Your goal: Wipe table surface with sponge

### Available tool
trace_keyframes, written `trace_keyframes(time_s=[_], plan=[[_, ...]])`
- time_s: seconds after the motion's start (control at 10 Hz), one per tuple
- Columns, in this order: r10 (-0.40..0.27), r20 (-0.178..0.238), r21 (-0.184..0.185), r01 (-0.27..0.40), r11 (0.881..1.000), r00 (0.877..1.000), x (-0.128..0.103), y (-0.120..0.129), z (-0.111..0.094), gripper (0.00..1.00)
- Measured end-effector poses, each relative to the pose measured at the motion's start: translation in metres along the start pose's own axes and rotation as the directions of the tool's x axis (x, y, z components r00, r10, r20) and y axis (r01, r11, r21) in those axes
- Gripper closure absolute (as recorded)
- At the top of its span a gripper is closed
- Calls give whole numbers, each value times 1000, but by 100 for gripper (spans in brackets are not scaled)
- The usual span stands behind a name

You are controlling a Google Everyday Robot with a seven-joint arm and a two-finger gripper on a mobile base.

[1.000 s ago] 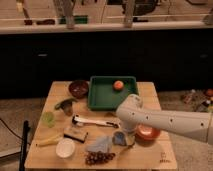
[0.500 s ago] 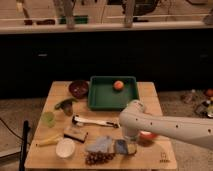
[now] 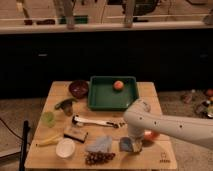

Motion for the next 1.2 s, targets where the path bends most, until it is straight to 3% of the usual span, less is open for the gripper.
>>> trace_keyframes(time_s=[0.3, 0.6, 1.0, 1.2], plan=[[-1, -8, 23, 2, 1000, 1000, -5, -21, -1, 98], [-39, 8, 35, 38, 999, 999, -23, -24, -2, 98], [-149, 32, 35, 148, 988, 988, -53, 0, -11, 98], [-167, 39, 24, 166, 986, 985, -53, 15, -10, 98]])
